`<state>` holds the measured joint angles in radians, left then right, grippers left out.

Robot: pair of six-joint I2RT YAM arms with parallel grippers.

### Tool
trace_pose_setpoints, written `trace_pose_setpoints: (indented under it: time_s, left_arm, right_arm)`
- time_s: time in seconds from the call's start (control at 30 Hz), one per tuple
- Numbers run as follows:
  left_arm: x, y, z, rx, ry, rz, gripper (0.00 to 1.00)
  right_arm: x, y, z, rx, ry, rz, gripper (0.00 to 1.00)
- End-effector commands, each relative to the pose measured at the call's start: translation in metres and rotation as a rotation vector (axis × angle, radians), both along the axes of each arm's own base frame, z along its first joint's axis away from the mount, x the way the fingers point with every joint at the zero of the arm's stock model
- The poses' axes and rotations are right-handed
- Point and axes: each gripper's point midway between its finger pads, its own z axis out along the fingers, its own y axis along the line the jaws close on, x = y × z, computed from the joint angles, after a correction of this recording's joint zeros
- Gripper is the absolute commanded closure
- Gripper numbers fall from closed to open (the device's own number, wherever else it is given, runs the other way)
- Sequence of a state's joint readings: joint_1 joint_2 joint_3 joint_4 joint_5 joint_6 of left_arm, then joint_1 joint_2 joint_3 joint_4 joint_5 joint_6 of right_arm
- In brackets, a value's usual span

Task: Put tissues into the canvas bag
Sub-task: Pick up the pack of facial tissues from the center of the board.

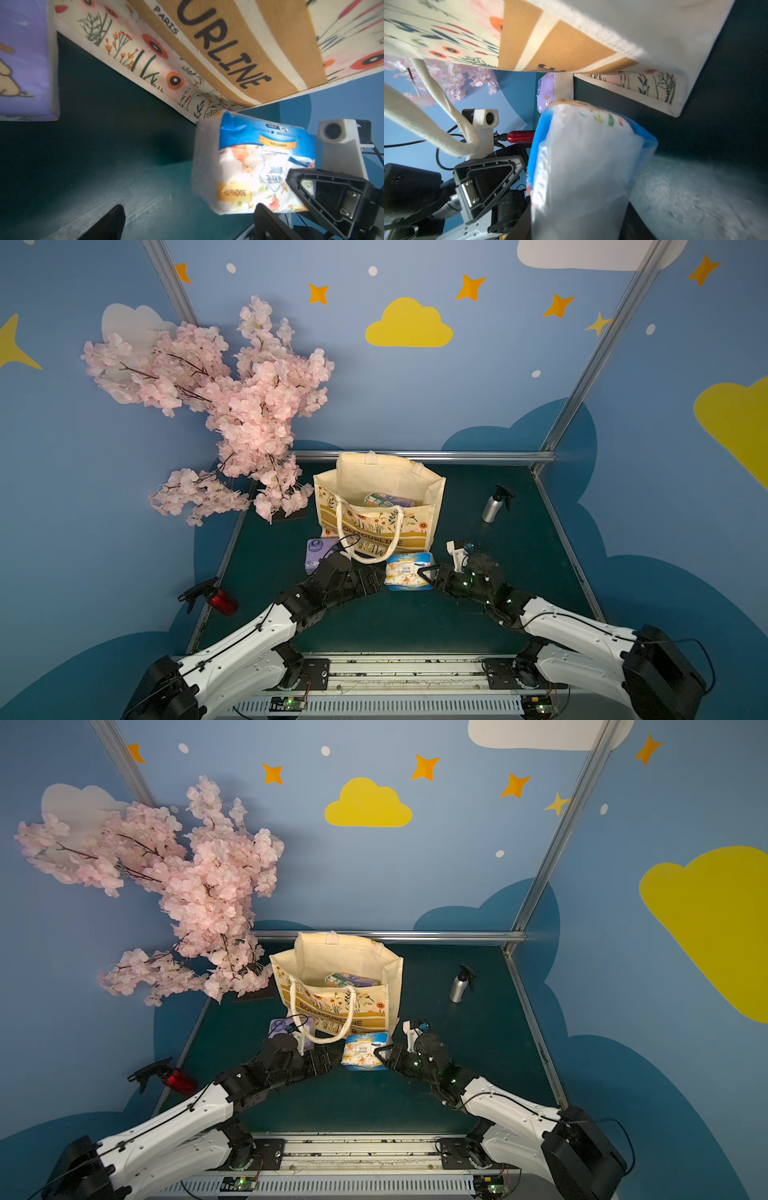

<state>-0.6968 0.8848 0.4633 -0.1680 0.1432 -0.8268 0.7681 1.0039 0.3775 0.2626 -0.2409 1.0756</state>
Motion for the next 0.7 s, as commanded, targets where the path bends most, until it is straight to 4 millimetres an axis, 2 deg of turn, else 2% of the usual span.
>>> trace_pose_setpoints:
  time_s: [0.0, 0.17, 0.27, 0.67]
  left_arm:
    - [-0.005, 0.02, -0.013, 0.074, 0.012, 0.05, 0.03]
    - [-0.009, 0.031, -0.012, 0.093, -0.01, 0.074, 0.02]
    - [-0.01, 0.035, -0.011, 0.1, -0.013, 0.083, 0.02]
    - [-0.009, 0.038, -0.005, 0.116, -0.024, 0.087, 0.02]
  right_arm:
    - [-0.013, -0.024, -0.007, -0.05, 0.022, 0.006, 0.56]
    - [-0.025, -0.061, 0.007, -0.08, 0.001, -0.031, 0.54]
    - [-0.028, -0.076, 0.019, -0.065, -0.006, -0.049, 0.54]
    - [-0.012, -0.115, 0.101, -0.059, -0.135, -0.09, 0.54]
